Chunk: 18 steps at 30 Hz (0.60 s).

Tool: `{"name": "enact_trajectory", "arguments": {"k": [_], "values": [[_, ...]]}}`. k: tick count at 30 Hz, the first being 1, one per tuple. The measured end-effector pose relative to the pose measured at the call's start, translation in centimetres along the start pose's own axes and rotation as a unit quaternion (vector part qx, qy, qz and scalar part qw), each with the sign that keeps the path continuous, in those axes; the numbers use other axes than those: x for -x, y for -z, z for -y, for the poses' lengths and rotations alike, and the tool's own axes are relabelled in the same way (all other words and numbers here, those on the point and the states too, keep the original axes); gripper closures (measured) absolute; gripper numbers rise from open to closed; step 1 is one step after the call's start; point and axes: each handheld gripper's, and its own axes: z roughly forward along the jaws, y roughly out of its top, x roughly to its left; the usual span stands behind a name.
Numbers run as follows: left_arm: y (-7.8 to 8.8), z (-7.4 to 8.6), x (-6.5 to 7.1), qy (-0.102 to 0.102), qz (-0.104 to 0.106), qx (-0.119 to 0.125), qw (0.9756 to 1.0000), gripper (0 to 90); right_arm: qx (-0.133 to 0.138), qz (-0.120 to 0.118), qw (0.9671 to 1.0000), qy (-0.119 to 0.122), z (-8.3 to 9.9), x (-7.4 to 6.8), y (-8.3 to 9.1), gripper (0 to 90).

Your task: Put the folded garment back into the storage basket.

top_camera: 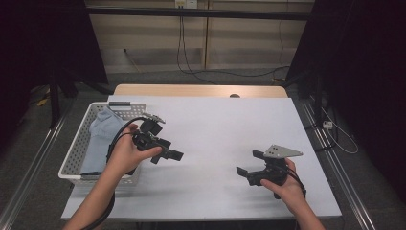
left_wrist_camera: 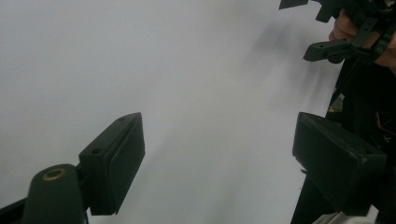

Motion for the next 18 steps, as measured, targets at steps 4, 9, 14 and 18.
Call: {"name": "enact_trajectory", "arguments": {"k": [4,9,14,18], "values": [[-0.5,0.5,0.1,-0.002,0.012,-0.003,0.9999,16.5,0.0,-0.001,1.0,0.001,0.0,0.0,0.0,6.9],[-1.0,1.1,0.2,-0.005,-0.001,0.003,1.0,16.1,-0.002,-0.002,1.0,0.003,0.1,-0.1,0.0,6.9],[-1.5,1.8,0.2,-0.003,0.002,0.011,0.9999,16.0,-0.003,-0.002,1.0,0.002,0.1,-0.1,0.0,6.9],[-2.0,2.3,0.2,-0.002,0.014,0.017,0.9997,16.1,-0.004,-0.003,1.0,0.004,0.2,-0.1,0.0,6.9]]}}
